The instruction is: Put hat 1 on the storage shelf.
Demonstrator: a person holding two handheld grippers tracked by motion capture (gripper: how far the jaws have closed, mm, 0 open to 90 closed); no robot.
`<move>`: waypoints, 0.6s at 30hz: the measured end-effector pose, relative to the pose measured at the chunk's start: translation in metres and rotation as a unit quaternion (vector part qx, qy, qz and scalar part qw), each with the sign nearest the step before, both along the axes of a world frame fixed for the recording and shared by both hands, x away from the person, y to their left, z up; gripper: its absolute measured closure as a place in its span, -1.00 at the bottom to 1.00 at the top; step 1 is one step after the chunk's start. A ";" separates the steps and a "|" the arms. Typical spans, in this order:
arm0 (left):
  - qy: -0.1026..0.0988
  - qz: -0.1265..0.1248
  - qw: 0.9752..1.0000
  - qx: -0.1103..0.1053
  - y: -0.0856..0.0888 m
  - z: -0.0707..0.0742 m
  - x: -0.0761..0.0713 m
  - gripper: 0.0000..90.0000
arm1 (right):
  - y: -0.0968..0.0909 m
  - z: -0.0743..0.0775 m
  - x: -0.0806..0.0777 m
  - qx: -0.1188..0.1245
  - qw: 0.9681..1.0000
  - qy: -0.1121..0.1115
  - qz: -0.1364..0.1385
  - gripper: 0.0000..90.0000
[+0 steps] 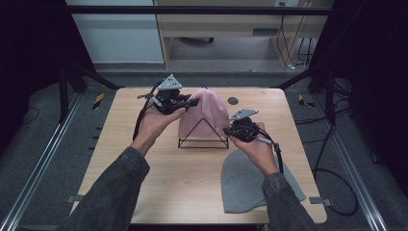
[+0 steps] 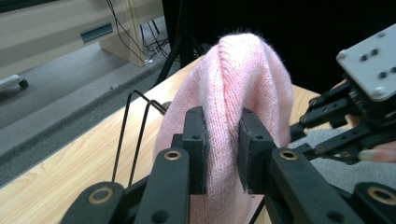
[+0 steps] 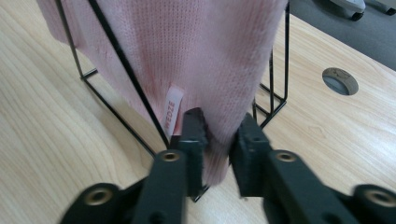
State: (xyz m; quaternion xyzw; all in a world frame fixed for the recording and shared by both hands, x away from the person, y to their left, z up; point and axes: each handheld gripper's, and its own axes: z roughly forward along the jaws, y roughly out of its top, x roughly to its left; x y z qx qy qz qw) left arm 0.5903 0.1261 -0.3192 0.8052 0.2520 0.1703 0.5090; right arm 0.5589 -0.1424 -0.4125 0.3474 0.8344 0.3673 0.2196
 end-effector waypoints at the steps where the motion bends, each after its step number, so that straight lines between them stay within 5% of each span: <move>1: 0.000 0.000 1.000 0.007 0.000 -0.001 0.000 0.67 | 0.000 0.000 0.000 0.000 1.000 0.000 0.000 0.56; 5: 0.004 -0.001 1.000 0.014 0.000 -0.007 -0.002 0.68 | -0.012 0.001 -0.014 -0.006 1.000 -0.009 -0.010 0.32; 15: 0.017 -0.008 1.000 0.013 0.005 -0.019 -0.006 0.66 | -0.046 -0.001 -0.034 -0.014 0.999 -0.005 -0.043 0.19; 18: 0.026 -0.012 0.999 0.029 0.005 -0.022 -0.006 0.64 | -0.051 -0.004 -0.036 -0.016 0.999 0.000 -0.048 0.18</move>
